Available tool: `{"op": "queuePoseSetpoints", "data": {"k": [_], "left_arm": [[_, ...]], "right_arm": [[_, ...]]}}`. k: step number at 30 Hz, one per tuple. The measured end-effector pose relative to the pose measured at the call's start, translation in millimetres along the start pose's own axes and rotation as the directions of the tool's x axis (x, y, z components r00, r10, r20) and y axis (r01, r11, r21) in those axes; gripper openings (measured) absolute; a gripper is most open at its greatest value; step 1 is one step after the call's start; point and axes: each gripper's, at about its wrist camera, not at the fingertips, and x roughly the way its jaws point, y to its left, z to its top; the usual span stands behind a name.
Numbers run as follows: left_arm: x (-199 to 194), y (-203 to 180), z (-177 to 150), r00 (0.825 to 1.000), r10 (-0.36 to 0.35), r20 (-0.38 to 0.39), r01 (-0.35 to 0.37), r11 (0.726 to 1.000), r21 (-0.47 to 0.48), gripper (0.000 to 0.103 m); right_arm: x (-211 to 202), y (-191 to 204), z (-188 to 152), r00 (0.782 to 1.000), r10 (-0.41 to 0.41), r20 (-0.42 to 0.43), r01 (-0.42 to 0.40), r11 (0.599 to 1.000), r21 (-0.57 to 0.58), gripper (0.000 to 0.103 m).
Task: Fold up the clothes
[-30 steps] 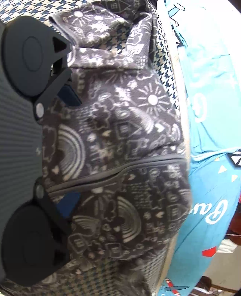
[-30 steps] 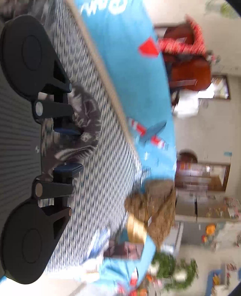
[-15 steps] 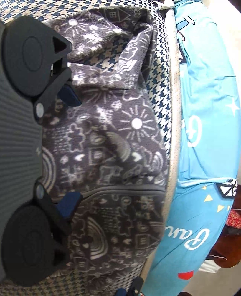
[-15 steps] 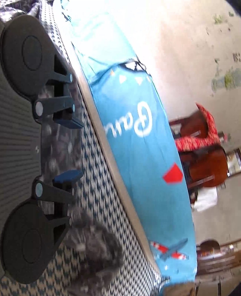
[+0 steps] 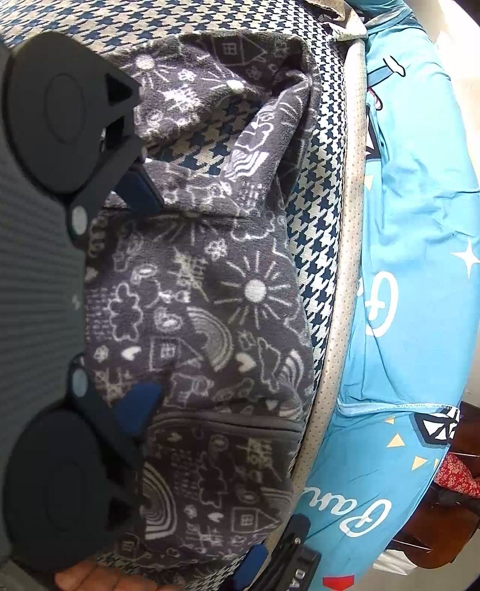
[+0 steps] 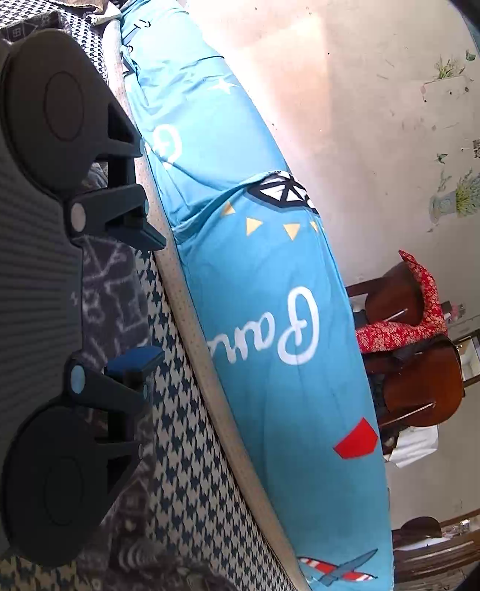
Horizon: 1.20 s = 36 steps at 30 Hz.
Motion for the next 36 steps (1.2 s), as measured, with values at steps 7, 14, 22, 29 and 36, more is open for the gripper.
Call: {"op": "queuePoseSetpoints", "data": {"k": [7,14,22,29,36], "left_arm": [[-0.1,0.0,-0.4,1.000,0.010,0.002,-0.010,1.000,-0.004,0.103],[-5.0,7.9,4.5,0.999,0.033,0.037,-0.032,0.999,-0.027,0.103],[-8.7,9.6,7.9,0.996,0.015,0.085,-0.011,0.999,-0.046,0.103],[-15.7,-3.2,6.1,0.988,-0.012,0.154,0.014,1.000,-0.013,0.103],[3.0,-9.6,3.4,0.991,-0.004,0.136,0.007,1.000,-0.014,0.103]], "right_arm": [[12.8,11.4,-4.8,1.000,0.002,0.000,-0.002,0.996,-0.093,0.058],[16.5,13.2,-12.5,0.986,0.045,-0.161,-0.070,0.986,-0.151,0.058],[-4.5,18.6,-40.7,0.951,0.122,-0.286,-0.201,0.942,-0.267,0.057],[-16.6,22.7,-70.0,0.918,0.150,-0.366,-0.280,0.901,-0.331,0.052],[-20.9,16.9,-78.5,0.900,0.176,-0.398,-0.315,0.896,-0.314,0.049]]}}
